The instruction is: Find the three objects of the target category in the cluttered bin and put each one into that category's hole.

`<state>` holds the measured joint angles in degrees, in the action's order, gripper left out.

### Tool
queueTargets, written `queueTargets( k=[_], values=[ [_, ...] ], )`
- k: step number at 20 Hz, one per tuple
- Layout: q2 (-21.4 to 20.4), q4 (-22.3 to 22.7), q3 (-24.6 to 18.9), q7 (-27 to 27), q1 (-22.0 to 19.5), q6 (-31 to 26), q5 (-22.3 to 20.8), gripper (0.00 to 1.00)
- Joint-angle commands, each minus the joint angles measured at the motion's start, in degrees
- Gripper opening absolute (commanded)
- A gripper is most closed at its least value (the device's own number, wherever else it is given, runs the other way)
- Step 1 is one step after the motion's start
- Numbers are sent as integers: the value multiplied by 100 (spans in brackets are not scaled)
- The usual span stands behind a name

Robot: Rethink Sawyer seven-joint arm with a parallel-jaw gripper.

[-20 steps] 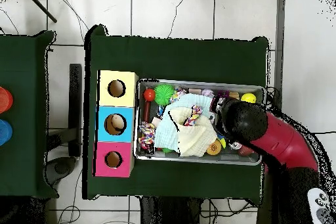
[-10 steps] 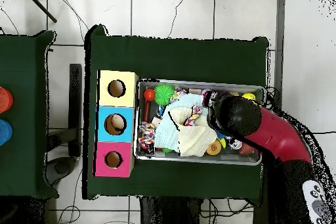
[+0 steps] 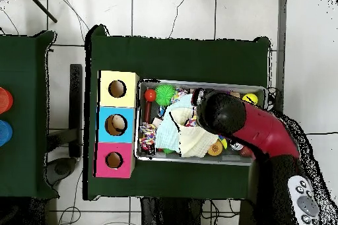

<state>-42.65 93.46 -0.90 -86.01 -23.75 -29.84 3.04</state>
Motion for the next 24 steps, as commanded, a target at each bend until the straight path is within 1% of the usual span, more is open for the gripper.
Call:
queueTargets(
  k=[1, 5, 13, 17, 19, 22, 24],
  values=[
    [122, -19, 55, -804, 354, 47, -304, 100],
    [242, -189, 255, -912, 525, 23, -292, 100],
    [529, -564, 949, -1409, 1108, -99, -176, 100],
    [694, -736, 1354, -1690, 1425, -191, -55, 100],
    [815, -846, 1653, -1938, 1649, -263, 17, 100],
    [940, -948, 1796, -2047, 1793, -254, 129, 100],
    [916, -925, 1691, -1948, 1788, -238, 199, 100]
  ],
)
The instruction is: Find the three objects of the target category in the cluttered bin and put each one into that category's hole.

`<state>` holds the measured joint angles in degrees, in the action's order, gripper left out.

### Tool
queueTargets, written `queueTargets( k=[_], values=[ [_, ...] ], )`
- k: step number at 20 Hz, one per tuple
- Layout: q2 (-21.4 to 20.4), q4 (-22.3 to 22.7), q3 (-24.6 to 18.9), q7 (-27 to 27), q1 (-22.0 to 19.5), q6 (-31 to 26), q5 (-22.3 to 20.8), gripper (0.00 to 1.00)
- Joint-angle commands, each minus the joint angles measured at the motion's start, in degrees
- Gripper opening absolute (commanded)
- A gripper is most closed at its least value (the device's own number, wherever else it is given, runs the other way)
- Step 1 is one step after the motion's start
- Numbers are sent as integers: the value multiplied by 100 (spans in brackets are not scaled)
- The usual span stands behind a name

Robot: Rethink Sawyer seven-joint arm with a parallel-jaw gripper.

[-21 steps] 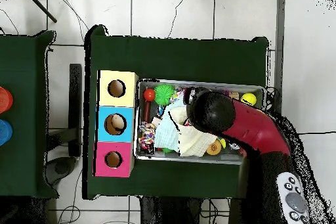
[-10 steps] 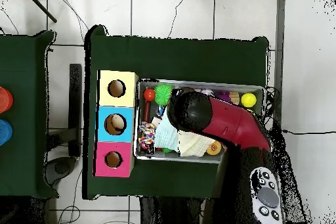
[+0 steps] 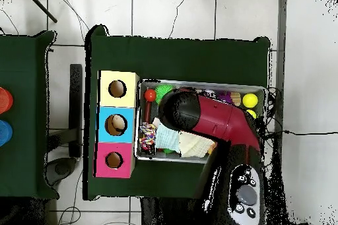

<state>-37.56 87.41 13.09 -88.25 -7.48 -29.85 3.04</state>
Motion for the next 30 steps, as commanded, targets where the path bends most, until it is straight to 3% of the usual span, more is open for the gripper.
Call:
queueTargets(
  k=[1, 5, 19, 24, 30],
  values=[
    [380, -298, 226, -1658, 147, -228, 222, 100],
    [120, -70, -248, -1221, -20, -202, 257, 100],
    [-70, 116, -607, -889, -140, -168, 256, 100],
    [-100, 367, -1302, -442, -502, -8, 325, 100],
    [48, 388, -1598, -391, -691, 118, 156, 100]
  ],
)
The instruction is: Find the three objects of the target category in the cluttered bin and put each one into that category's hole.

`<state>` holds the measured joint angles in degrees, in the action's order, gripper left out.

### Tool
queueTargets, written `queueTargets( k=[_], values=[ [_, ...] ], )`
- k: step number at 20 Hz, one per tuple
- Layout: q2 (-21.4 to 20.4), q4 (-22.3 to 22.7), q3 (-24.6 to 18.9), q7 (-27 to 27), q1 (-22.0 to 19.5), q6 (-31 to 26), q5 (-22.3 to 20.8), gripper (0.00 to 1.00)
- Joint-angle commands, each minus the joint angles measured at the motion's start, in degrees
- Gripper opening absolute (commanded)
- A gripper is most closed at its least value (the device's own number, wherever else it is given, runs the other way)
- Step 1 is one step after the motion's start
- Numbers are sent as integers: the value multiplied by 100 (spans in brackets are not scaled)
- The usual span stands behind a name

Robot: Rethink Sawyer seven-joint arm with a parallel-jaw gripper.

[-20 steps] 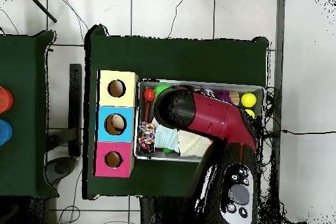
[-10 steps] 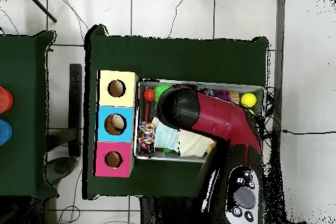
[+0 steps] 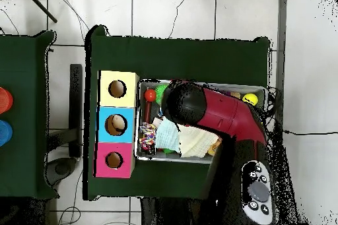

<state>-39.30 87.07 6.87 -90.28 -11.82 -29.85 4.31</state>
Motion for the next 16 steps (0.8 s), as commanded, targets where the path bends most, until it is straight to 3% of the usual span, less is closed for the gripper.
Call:
queueTargets(
  k=[1, 7, 16],
  values=[
    [246, 386, -937, -268, -219, 120, -5, 100],
    [411, 171, -663, -697, 84, 128, -109, 100],
    [353, 232, -816, -438, 27, 127, -168, 100]
  ],
)
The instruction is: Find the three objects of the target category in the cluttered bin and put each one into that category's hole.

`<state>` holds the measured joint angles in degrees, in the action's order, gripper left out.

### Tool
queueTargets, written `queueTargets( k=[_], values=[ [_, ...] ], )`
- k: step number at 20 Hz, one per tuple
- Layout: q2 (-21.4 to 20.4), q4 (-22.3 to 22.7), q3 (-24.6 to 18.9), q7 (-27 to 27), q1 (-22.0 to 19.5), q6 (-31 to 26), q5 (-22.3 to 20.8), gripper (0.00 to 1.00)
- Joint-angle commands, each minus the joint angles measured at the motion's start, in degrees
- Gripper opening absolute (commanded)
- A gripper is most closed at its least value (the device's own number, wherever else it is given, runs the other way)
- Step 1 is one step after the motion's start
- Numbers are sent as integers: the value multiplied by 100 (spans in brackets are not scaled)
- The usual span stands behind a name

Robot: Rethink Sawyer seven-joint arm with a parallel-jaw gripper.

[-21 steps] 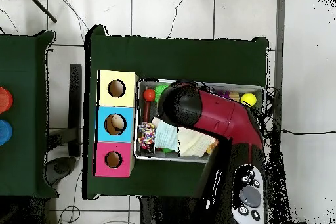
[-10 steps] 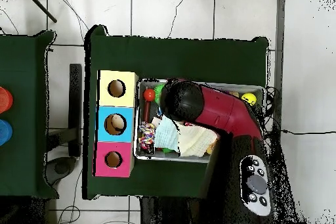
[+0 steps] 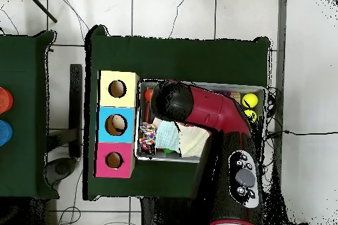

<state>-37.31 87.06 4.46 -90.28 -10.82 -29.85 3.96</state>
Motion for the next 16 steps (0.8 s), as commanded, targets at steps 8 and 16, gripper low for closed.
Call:
queueTargets(
  k=[8, 16],
  values=[
    [179, 190, -488, -565, -37, 116, -191, 100],
    [134, 190, -514, -462, -42, 37, -253, 100]
  ],
)
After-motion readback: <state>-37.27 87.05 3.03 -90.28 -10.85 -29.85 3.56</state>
